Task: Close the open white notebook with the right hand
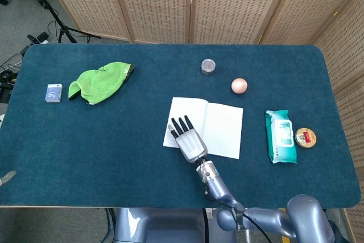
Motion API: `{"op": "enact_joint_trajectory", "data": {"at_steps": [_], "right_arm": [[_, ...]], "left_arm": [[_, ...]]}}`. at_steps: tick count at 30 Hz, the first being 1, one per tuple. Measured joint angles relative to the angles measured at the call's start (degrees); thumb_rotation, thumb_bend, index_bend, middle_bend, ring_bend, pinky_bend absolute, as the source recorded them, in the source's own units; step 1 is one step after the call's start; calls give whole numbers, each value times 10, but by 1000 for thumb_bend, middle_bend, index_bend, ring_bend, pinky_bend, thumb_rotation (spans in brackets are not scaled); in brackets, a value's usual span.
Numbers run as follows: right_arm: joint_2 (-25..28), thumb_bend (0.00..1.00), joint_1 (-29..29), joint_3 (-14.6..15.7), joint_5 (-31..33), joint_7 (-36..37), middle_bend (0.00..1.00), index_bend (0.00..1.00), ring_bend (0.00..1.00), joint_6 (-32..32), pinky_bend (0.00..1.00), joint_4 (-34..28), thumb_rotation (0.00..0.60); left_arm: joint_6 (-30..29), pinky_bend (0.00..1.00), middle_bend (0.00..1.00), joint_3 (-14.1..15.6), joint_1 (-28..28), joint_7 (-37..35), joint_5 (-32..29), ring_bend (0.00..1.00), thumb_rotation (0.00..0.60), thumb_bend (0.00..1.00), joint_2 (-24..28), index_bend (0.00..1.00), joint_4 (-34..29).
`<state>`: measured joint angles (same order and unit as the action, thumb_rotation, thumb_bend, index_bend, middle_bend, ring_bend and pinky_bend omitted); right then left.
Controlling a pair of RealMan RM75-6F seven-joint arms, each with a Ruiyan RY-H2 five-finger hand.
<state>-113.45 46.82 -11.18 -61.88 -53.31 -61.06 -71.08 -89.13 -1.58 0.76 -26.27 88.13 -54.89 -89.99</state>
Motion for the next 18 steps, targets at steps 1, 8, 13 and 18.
{"op": "enact_joint_trajectory", "data": {"at_steps": [1, 8, 13, 18], "right_arm": [[-1, 260, 0, 0, 0, -2, 0, 0, 0, -1, 0, 2, 600], [-3, 347, 1, -4, 6, -11, 0, 0, 0, -8, 0, 7, 600], [-1, 363, 1, -6, 11, -14, 0, 0, 0, -10, 0, 7, 600], [-2, 411, 2, -5, 12, -22, 0, 0, 0, -11, 0, 12, 600]], "left_arm": [[-1, 0, 0, 0, 0, -1, 0, 0, 600, 0, 0, 0, 0], [0, 0, 0, 0, 0, -3, 0, 0, 600, 0, 0, 0, 1], [1, 0, 0, 1, 1, -2, 1, 0, 600, 0, 0, 0, 1], [1, 0, 0, 1, 1, -2, 1, 0, 600, 0, 1, 0, 0]]}}
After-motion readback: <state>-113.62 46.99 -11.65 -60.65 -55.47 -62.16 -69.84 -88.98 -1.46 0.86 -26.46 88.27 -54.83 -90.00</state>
